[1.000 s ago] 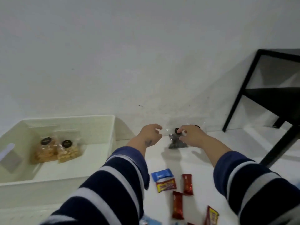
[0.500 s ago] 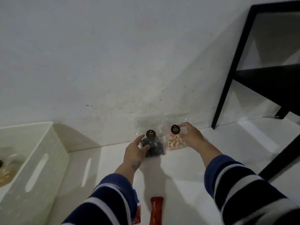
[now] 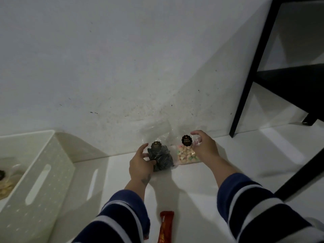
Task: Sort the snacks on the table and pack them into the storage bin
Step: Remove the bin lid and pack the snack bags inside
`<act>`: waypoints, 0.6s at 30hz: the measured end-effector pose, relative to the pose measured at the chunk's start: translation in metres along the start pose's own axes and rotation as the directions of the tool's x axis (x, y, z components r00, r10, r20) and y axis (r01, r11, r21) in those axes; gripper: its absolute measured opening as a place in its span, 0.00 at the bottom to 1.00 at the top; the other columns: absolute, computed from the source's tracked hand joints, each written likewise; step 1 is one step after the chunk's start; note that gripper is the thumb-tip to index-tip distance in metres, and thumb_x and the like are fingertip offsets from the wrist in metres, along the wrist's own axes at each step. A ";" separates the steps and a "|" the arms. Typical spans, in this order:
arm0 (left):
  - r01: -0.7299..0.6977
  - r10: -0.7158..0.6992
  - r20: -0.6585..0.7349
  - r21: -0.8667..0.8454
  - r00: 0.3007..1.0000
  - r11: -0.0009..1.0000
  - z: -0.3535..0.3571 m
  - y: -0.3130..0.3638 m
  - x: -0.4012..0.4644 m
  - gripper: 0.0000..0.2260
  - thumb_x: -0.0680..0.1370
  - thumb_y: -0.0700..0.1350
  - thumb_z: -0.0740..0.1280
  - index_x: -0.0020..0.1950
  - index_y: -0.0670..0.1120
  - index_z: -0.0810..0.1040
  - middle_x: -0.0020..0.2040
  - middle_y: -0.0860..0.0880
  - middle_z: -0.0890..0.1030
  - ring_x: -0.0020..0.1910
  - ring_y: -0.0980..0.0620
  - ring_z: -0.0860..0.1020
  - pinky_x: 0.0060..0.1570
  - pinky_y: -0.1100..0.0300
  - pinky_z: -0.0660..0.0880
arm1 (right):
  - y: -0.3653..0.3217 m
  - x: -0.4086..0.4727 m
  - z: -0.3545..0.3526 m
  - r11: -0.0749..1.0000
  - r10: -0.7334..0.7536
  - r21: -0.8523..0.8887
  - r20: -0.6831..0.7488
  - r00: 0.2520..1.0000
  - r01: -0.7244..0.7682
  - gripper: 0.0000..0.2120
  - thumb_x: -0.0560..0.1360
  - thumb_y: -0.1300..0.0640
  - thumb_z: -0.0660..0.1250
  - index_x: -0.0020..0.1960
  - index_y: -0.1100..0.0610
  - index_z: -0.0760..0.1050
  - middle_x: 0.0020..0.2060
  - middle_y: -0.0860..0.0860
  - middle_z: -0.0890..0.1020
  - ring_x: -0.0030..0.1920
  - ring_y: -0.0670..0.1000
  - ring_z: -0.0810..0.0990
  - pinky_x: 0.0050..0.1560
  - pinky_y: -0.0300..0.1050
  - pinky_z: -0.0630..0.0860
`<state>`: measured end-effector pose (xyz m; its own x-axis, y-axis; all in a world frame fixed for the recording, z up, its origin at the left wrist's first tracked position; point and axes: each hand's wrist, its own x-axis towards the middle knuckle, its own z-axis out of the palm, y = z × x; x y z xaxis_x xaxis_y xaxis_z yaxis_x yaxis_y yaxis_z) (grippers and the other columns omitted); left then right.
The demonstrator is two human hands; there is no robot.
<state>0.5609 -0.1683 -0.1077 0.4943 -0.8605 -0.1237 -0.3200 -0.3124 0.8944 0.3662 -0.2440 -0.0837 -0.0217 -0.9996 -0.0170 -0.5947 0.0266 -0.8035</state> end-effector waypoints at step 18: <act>-0.209 0.170 -0.180 -0.221 0.969 0.953 -0.235 0.073 -0.041 0.30 0.73 0.32 0.69 0.70 0.55 0.70 0.54 0.47 0.77 0.43 0.54 0.77 0.44 0.59 0.77 | -0.227 -0.109 -0.012 0.960 -0.279 0.001 -0.007 0.960 0.279 0.21 0.74 0.59 0.68 0.65 0.47 0.72 0.40 0.43 0.72 0.49 0.51 0.75 0.54 0.54 0.78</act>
<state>0.7075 -0.0608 0.0634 0.5701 -0.8142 0.1099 -0.2289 -0.0289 0.9730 0.4939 -0.1414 0.1082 0.1397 -0.9673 0.2117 -0.5760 -0.2533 -0.7772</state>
